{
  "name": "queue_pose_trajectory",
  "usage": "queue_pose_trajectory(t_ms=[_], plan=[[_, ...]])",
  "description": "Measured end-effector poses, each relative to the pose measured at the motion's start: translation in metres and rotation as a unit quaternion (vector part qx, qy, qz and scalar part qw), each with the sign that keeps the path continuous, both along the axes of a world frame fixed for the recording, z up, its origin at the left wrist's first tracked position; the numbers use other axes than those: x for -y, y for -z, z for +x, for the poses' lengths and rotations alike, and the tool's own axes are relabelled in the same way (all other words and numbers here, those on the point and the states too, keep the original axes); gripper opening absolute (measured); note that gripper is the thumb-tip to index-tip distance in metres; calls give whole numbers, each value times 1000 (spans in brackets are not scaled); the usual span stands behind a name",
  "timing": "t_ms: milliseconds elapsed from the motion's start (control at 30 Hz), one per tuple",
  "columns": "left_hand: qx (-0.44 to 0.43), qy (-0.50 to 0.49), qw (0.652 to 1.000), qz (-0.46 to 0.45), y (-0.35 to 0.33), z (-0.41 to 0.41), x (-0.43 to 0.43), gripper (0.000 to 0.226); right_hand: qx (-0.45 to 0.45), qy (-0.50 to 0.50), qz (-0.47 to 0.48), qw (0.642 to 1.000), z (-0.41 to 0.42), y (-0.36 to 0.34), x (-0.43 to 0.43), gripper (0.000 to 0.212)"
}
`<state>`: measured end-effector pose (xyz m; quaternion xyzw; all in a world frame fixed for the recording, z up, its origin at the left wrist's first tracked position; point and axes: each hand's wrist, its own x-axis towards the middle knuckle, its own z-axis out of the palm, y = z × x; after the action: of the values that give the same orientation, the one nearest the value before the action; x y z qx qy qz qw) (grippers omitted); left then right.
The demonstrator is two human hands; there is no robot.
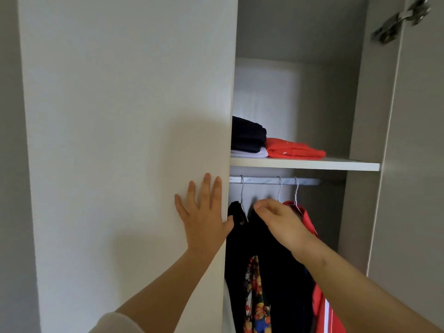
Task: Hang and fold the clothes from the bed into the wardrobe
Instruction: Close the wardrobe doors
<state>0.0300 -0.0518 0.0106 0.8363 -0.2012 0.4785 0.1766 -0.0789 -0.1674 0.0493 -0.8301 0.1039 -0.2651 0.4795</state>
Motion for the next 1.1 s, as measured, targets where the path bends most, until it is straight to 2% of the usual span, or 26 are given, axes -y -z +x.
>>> queue_pose_trajectory(t_ms=[167,267,333,433,567,667,767,867,1000,1100], plan=[[-30,3,1000,-7,-3,-4,2,93,3,19,-5,1000,-2,0,5,25],[-12,34,999,-4,-10,-22,8,85,13,36,5,999,-16,-2,11,24],[8,79,997,-9,-17,-40,19,79,27,48,14,998,-33,-5,19,20],[-39,176,983,-25,-27,-76,42,72,65,85,9,994,-71,-8,33,10],[-76,296,948,-88,-36,-135,76,60,119,125,8,985,-140,-14,49,15],[-93,394,905,-130,-38,-182,97,50,130,163,-25,978,-194,-17,62,4],[-124,471,860,-151,-37,-228,116,47,152,214,-62,963,-247,-19,70,7],[-183,522,818,-155,-33,-271,133,45,186,290,-95,934,-301,-21,77,16],[-224,568,782,-123,-24,-319,155,41,223,439,-94,865,-360,-10,98,18],[-246,571,776,-108,-17,-339,166,39,166,482,-84,856,-376,-2,118,19]])
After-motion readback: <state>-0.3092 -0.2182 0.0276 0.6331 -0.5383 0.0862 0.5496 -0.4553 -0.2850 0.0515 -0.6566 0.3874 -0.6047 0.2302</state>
